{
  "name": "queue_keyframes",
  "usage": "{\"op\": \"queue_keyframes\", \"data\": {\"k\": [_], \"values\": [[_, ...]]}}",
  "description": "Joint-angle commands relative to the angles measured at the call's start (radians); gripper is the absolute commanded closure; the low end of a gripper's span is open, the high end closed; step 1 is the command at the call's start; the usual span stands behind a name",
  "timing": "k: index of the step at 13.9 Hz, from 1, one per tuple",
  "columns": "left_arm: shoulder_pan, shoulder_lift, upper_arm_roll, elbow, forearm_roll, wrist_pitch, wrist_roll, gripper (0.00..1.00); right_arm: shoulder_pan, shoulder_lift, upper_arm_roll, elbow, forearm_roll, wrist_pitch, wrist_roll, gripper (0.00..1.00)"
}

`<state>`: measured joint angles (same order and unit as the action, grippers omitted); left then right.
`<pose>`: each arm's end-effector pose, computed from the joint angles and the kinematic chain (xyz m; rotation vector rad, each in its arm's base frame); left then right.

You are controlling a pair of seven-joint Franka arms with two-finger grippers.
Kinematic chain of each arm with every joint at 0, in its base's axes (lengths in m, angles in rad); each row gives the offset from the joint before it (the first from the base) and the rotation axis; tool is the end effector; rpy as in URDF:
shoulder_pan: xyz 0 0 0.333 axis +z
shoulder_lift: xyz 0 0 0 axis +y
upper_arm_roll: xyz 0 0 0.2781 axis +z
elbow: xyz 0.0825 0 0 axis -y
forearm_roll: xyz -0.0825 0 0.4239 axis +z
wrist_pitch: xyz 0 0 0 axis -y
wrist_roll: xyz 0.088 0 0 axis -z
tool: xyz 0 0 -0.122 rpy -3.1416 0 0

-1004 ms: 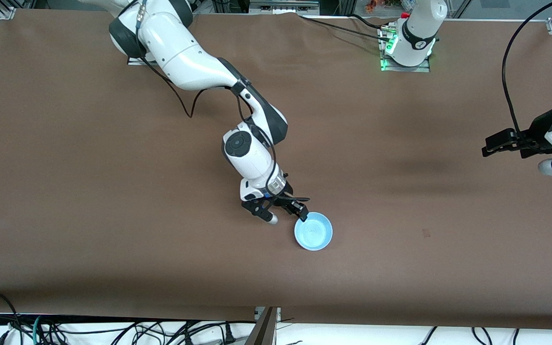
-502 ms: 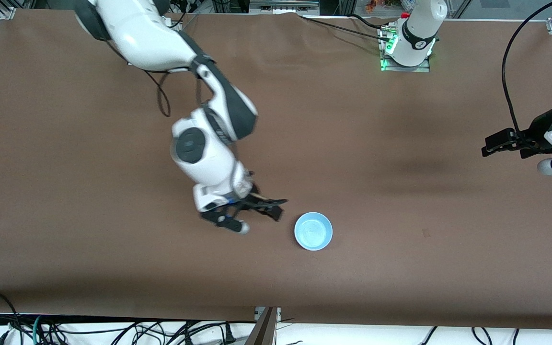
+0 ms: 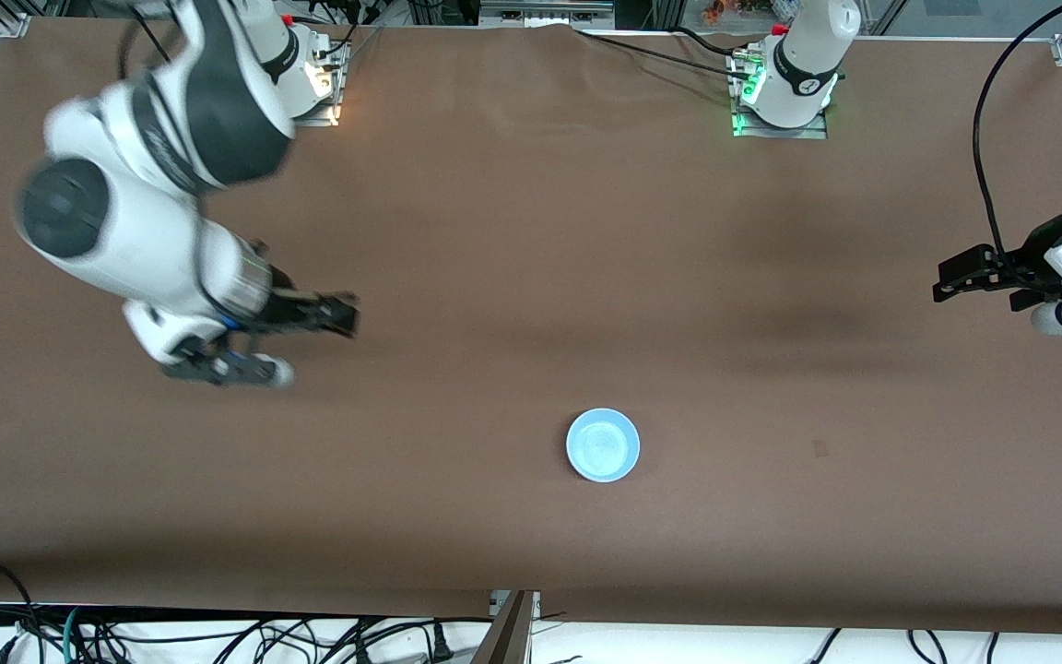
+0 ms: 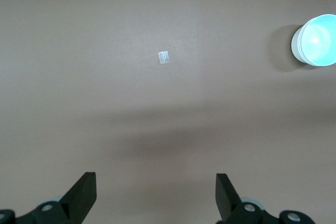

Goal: Stack pink and blue bowls on white bowl

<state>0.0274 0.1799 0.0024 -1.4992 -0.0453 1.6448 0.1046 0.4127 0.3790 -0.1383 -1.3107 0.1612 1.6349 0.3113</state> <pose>0.6449 0.0139 0.5032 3.0924 -0.1094 -0.0483 0.6563 0.2183 0.4685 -3.0486 0.0655 0.1235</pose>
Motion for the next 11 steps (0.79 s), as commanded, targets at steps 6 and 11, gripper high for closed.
{"op": "queue_keyframes", "data": {"k": [6, 11], "values": [[-0.075, 0.009, -0.002, 0.024, 0.124, -0.007, -0.055, 0.0, -0.029, -0.359, -0.045, -0.4, -0.144, -0.013, -0.23, 0.0], [-0.075, 0.009, 0.001, 0.025, 0.111, -0.007, -0.066, 0.0, -0.224, -0.341, 0.108, -0.34, -0.141, -0.015, -0.322, 0.0]]}}
